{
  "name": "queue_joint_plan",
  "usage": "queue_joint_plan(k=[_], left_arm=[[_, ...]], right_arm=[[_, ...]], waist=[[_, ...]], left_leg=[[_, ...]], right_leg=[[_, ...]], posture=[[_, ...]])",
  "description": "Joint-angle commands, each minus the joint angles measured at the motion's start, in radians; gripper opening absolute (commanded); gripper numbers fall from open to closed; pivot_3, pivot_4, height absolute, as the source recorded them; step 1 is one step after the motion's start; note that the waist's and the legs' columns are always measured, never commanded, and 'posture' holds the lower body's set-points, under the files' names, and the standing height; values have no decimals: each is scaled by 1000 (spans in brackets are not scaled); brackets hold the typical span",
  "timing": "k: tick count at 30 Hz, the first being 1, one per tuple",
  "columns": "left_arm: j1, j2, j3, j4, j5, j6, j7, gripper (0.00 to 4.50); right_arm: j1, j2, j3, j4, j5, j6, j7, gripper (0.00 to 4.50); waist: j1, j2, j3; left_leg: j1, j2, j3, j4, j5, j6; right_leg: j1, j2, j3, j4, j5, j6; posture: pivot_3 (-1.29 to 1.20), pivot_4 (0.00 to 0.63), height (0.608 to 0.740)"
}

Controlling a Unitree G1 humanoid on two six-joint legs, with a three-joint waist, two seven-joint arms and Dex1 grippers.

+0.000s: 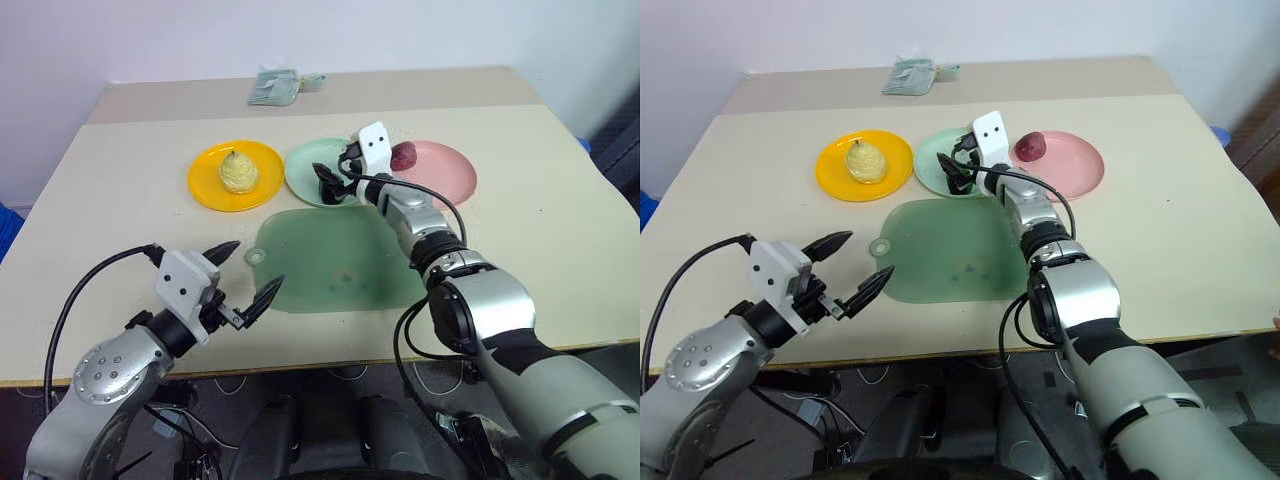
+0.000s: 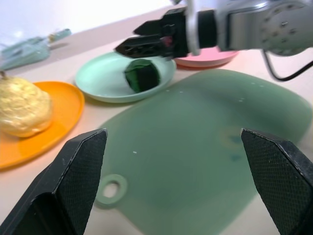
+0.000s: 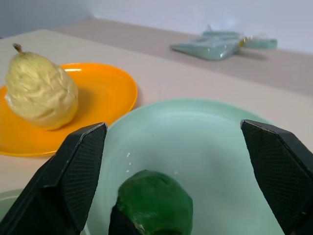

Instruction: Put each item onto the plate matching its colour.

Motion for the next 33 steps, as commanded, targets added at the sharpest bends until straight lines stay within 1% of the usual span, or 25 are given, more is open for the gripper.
queue_joint_plan(k=[1,3,5,6,9,12,15,19,23,29,33], left_arm=[[-25,-7,10,22,11,-49,-23,4500],[-36,-10,17,58,11,-77,-50,4500],[-56,-11,29,107,5,-107,-80,4500],[-70,-10,34,132,3,-113,-91,4500],[-108,-7,44,198,3,-137,-123,4500],[-138,5,47,254,14,-168,-163,4500],[-137,7,57,281,15,-188,-190,4500],[-103,22,71,296,36,-218,-217,4500],[-87,25,100,288,7,-194,-218,4500],[-35,16,106,274,13,-196,-216,4500],[-20,17,102,268,13,-192,-211,4500]], right_arm=[[63,-67,-27,-185,46,-32,129,4457],[161,-112,-23,-373,76,32,196,4457],[313,-181,-15,-660,115,163,248,4457],[389,-217,-15,-796,132,231,259,4457],[575,-307,-37,-1106,186,413,261,4457],[745,-393,-92,-1346,247,563,248,4457],[889,-456,-159,-1517,304,672,230,4457],[1035,-513,-236,-1655,352,742,223,4457],[1161,-542,-323,-1738,386,780,211,4457],[1249,-539,-383,-1740,397,761,194,4457],[1263,-542,-391,-1710,393,733,198,4457]], waist=[[3,0,0],[4,0,0],[11,0,0],[11,0,0],[9,0,0],[5,1,0],[7,1,0],[10,0,0],[17,0,0],[31,0,-1],[33,0,-1]], left_leg=[[0,0,0,0,0,0],[0,0,-1,0,0,0],[0,0,-1,0,-1,2],[0,0,-2,0,-1,3],[-1,0,-2,1,-3,5],[0,0,-1,2,-3,5],[0,1,-1,1,-3,5],[0,1,-1,2,-3,6],[0,1,-1,3,-4,6],[0,1,-1,4,-4,7],[0,1,-1,4,-4,7]], right_leg=[[0,0,0,0,0,0],[0,0,0,0,0,0],[1,0,0,0,0,0],[1,0,-1,0,0,0],[1,-2,-1,0,0,0],[1,-2,-1,1,0,0],[1,-3,-1,0,0,0],[2,-4,0,-1,0,0],[3,-4,0,-1,0,0],[4,-4,0,-2,0,0],[5,-4,0,-2,-1,-2]], posture=[[0,150,740],[0,150,740],[0,150,740],[0,150,740],[0,150,740],[0,150,740],[0,150,740],[0,150,740],[0,150,740],[0,150,740],[0,150,740]])
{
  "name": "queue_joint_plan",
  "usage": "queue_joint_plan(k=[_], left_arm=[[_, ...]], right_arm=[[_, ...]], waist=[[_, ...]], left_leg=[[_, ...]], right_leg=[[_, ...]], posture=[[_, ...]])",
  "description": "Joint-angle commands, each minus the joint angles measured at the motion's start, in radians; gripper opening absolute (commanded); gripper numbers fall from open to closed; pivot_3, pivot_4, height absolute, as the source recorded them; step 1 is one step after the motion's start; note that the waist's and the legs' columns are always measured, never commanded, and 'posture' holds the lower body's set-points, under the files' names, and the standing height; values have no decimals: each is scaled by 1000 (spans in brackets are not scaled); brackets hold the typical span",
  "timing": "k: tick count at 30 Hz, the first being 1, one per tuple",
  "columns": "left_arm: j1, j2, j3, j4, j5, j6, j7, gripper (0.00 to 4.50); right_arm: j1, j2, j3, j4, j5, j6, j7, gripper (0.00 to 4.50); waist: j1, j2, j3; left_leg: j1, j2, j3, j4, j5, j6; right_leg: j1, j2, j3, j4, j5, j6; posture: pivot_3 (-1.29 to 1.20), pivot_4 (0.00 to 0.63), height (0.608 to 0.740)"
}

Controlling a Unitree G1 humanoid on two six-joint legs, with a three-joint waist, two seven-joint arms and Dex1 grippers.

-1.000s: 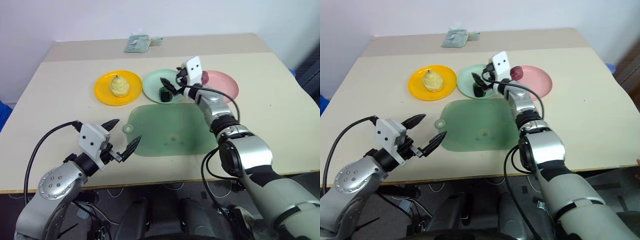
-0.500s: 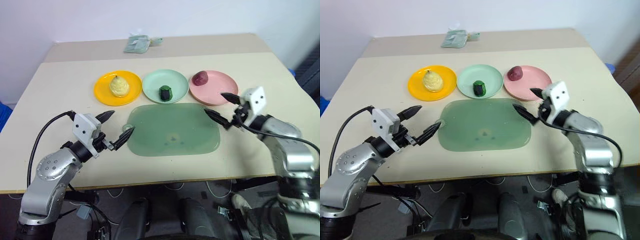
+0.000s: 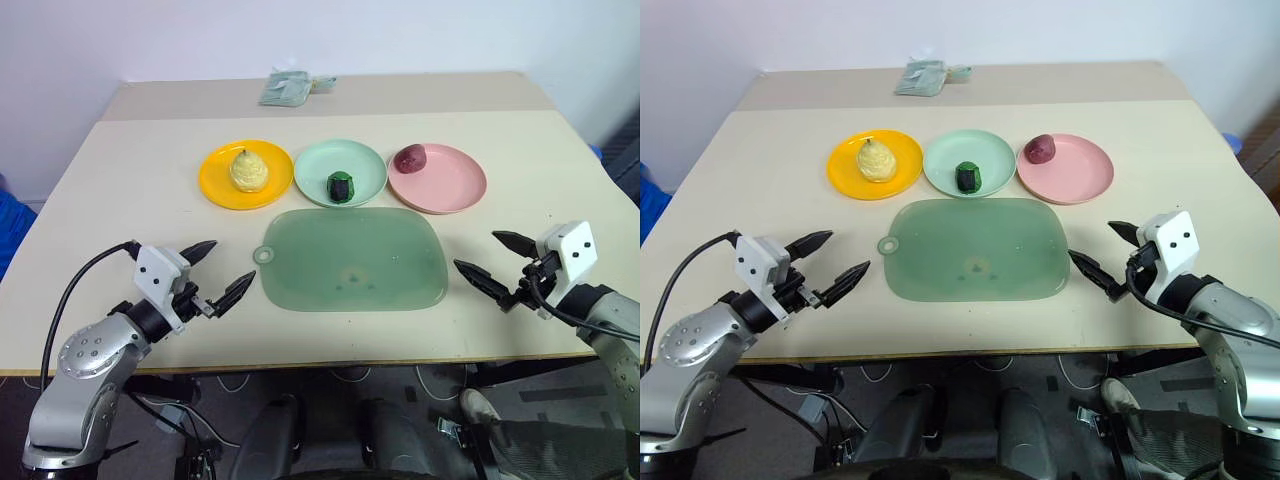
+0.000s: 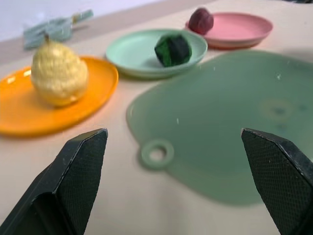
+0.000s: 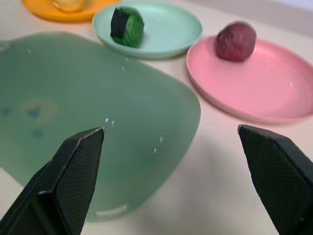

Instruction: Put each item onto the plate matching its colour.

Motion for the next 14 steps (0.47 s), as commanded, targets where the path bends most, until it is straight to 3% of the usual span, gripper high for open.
queue_joint_plan(k=[1,14], left_arm=[[2,3,17,-43,-6,-3,4,4500],[25,17,24,-103,-40,66,3,4500]], right_arm=[[2,-12,-44,8,9,-44,1,4457],[-3,-41,-31,25,7,-43,4,4457]], waist=[[0,0,0],[0,0,0]], left_leg=[[0,0,0,0,0,0],[1,0,0,0,0,0]], right_leg=[[0,0,0,0,0,-1],[2,0,0,-1,0,-1]], posture=[[0,150,740],[0,150,740]])
